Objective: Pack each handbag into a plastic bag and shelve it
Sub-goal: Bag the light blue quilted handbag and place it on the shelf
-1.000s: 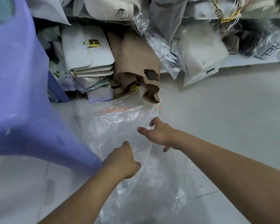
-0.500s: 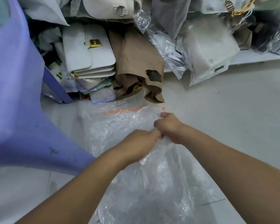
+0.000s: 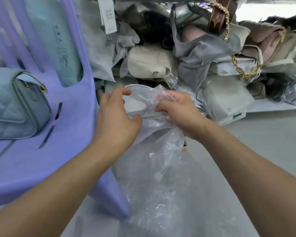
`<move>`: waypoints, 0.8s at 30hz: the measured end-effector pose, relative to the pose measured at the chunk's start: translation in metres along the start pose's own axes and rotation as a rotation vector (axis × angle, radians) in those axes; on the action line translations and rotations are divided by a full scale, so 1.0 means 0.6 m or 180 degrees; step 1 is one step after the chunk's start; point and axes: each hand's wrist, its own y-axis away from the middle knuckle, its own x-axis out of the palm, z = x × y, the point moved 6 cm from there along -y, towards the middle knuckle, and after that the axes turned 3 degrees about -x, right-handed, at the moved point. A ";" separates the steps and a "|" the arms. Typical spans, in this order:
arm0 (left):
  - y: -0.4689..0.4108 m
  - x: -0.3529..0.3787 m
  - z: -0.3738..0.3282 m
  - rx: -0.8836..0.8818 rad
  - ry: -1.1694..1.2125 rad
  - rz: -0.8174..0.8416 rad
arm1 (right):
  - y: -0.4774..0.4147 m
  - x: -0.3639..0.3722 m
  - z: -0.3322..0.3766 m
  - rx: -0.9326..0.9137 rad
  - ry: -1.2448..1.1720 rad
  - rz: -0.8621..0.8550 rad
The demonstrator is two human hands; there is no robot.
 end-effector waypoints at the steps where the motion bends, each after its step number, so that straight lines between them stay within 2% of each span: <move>1: -0.006 -0.023 -0.005 0.0082 0.0014 -0.0003 | 0.000 0.016 0.038 -0.0225 0.0136 0.0065; 4: -0.025 -0.102 -0.021 0.0124 0.0247 -0.0112 | 0.006 0.068 0.148 -0.0754 0.0294 0.0270; 8: -0.043 -0.230 -0.022 -0.0067 0.0667 -0.0543 | 0.016 0.126 0.278 -0.1256 0.0383 0.0409; 12: -0.056 -0.323 -0.007 0.0057 0.0823 -0.0344 | 0.013 0.172 0.367 -0.1521 0.0692 0.0445; 15: -0.060 -0.384 0.005 0.0219 0.0881 -0.0320 | -0.003 0.200 0.409 -0.1684 0.1197 0.0235; 18: -0.077 -0.430 0.019 0.0260 0.0894 -0.0231 | -0.019 0.232 0.439 -0.1886 0.2261 -0.0221; 21: -0.090 -0.471 0.030 0.0239 0.1645 -0.0276 | -0.020 0.252 0.447 -0.1851 0.3235 -0.1083; 22: -0.091 -0.484 0.035 0.0224 0.1861 -0.0401 | -0.008 0.259 0.453 -0.2011 0.3396 -0.1547; 24: -0.092 -0.505 0.048 0.0140 0.2118 -0.0723 | 0.025 0.294 0.459 -0.2852 0.3654 -0.2274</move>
